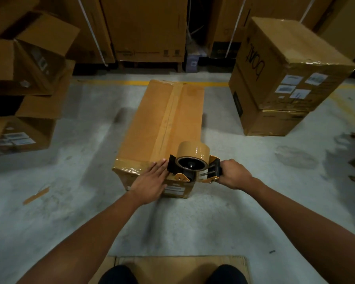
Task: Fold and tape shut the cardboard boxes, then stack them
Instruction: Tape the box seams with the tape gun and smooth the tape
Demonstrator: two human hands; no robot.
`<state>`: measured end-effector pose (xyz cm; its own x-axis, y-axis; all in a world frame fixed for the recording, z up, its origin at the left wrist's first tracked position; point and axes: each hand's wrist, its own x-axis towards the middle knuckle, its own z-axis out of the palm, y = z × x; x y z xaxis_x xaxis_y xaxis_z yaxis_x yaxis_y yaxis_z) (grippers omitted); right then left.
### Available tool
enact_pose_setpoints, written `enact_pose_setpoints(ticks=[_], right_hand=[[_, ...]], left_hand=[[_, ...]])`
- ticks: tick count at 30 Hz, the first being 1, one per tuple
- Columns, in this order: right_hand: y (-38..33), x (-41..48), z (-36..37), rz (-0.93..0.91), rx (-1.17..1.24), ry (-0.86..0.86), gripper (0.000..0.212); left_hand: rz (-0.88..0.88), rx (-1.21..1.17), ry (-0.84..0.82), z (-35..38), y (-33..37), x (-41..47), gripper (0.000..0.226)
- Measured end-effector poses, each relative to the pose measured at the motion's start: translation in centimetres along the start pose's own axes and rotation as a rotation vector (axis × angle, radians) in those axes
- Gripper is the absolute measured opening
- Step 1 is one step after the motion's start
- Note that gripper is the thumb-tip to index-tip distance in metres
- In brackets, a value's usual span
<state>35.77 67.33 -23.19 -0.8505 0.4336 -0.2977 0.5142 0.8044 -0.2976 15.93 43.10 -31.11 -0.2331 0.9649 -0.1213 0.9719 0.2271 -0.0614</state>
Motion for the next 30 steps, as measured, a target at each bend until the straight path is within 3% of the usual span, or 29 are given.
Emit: enact_pose_setpoints(ticks=[7, 12, 18, 30], right_hand=[[3.4, -2.0, -0.7, 0.076, -0.01, -0.003, 0.023], [3.8, -2.8, -0.5, 0.101, -0.05, 0.01, 0.023], [4.3, -2.6, -0.8, 0.09, -0.028, -0.001, 0.023], [5.5, -3.3, 0.3, 0.094, 0.129, 0.0, 0.026]], left_hand=[[-0.005, -0.041, 0.01, -0.8, 0.0, -0.2, 0.075], [-0.1, -0.074, -0.027, -1.5, 1.9, 0.4, 0.08], [0.091, -0.119, -0.054, -3.1, 6.1, 3.7, 0.084], [0.074, -0.072, -0.037, -2.5, 6.7, 3.6, 0.077]])
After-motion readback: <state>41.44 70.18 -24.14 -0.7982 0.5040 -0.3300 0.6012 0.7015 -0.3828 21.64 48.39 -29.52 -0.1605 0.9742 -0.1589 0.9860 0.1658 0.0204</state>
